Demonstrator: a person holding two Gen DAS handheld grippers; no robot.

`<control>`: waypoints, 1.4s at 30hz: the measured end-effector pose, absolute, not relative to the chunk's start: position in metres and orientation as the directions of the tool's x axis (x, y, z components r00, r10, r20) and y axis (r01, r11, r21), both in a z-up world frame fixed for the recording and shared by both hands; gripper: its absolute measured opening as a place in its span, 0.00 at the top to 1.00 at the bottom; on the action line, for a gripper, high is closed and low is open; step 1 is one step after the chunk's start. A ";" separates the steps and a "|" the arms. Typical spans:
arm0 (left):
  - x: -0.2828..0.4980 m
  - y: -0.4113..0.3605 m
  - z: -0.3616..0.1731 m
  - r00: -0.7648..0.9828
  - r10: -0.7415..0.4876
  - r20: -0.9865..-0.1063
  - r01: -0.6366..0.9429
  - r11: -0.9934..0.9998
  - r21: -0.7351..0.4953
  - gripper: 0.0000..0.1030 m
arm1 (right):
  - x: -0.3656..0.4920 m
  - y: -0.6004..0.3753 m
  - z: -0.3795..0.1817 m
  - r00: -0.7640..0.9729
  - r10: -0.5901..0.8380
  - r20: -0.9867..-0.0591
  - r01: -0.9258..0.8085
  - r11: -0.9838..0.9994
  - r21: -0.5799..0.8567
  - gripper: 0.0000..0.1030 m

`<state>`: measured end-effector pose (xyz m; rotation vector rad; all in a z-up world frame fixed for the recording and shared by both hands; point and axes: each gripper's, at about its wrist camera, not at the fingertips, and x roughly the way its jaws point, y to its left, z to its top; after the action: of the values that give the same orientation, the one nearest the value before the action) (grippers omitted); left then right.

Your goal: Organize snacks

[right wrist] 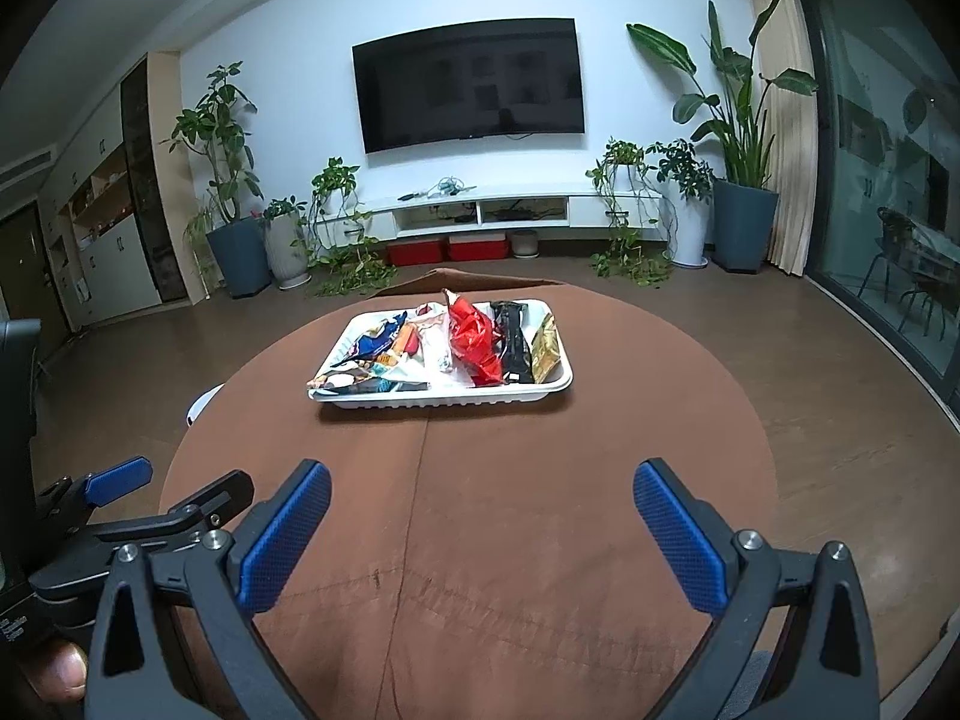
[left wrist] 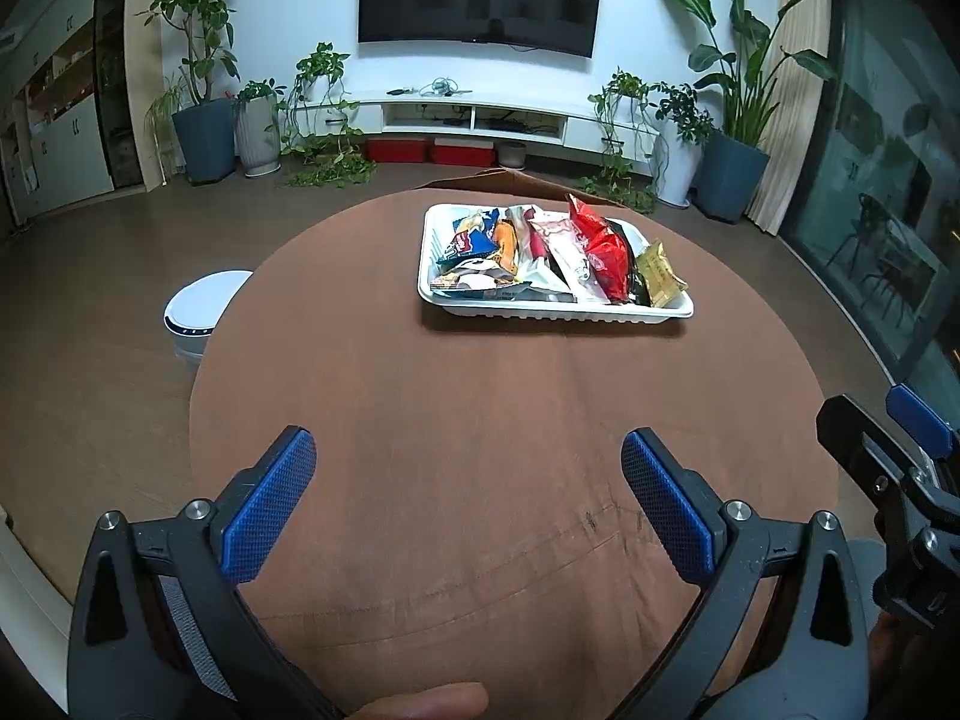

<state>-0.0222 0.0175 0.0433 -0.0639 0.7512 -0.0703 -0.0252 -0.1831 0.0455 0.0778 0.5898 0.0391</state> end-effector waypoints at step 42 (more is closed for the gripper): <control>-0.019 0.016 0.035 0.724 -0.085 -0.684 0.045 0.996 -0.076 0.00 | -0.024 -0.181 0.037 0.816 0.063 -0.575 -0.012 0.996 0.092 0.00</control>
<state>-0.0190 0.0162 0.0354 -0.0555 0.7574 -0.0719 -0.0241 -0.1808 0.0371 0.0857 0.6155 0.0399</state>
